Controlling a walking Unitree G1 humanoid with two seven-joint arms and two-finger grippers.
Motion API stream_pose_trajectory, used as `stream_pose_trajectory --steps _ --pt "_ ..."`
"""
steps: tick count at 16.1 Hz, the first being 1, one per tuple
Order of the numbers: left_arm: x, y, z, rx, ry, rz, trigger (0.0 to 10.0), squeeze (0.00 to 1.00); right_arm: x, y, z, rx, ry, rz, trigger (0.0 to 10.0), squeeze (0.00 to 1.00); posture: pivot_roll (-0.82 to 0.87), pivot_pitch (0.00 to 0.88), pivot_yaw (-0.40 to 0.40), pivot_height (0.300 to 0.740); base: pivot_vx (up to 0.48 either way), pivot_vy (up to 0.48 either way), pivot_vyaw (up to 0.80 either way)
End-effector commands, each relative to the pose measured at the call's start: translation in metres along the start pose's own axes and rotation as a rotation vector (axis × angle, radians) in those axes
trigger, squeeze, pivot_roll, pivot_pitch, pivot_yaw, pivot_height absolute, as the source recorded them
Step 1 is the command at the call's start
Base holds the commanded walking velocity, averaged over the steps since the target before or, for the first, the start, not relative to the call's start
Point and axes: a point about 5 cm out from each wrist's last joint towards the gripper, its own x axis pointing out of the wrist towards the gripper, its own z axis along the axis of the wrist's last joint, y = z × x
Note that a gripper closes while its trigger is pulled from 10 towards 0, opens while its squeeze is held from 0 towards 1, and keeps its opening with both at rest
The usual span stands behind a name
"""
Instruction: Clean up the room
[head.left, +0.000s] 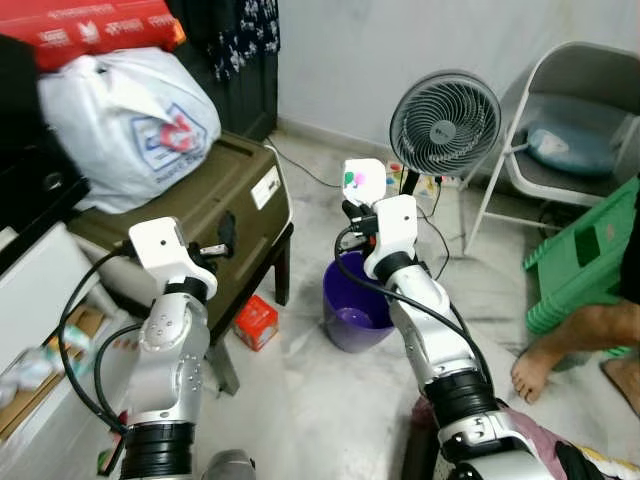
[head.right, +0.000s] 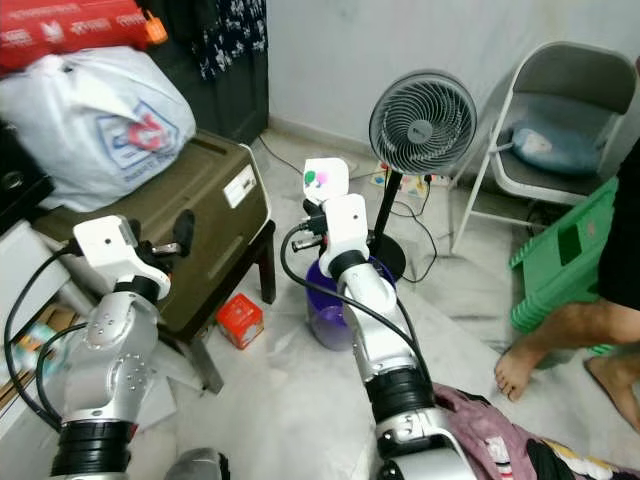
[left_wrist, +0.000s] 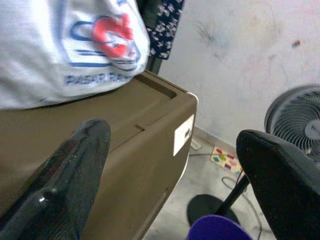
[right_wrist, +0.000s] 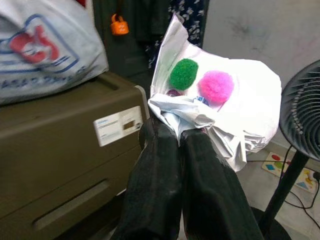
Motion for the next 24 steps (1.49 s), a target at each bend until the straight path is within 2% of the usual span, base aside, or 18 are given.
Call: stream_pose_trajectory --steps 1,9,12,21,24 --pt "0.0006 -0.0109 0.0014 -0.017 -0.006 -0.042 10.0 0.0 -0.002 -0.0091 -0.001 -0.014 0.006 -0.028 10.0 0.0 0.06 0.0 -0.077 0.74 0.364 0.0 0.0" --pt "0.0009 -0.0104 0.002 -0.008 -0.003 -0.037 10.0 0.0 -0.002 -0.0094 -0.001 0.013 -0.001 -0.041 10.0 0.0 0.06 0.0 -0.07 0.74 0.349 0.0 0.0" --pt "0.0022 -0.0069 0.0008 0.016 0.001 0.021 10.0 0.0 -0.0015 -0.009 -0.0009 0.005 -0.004 -0.039 10.0 0.0 0.06 0.0 -0.069 0.74 0.0 0.0 0.0" --pt "0.0044 -0.0072 0.0005 0.012 0.001 0.023 10.0 0.0 -0.0004 -0.0076 -0.0011 -0.014 -0.008 -0.03 10.0 0.0 0.07 0.0 -0.068 0.74 0.0 0.0 0.76" --pt "0.0042 -0.011 0.0014 0.008 -0.005 -0.021 10.0 0.0 -0.0004 -0.0074 -0.0015 -0.012 -0.007 -0.033 10.0 0.0 0.07 0.0 -0.067 0.74 0.0 0.0 0.19"
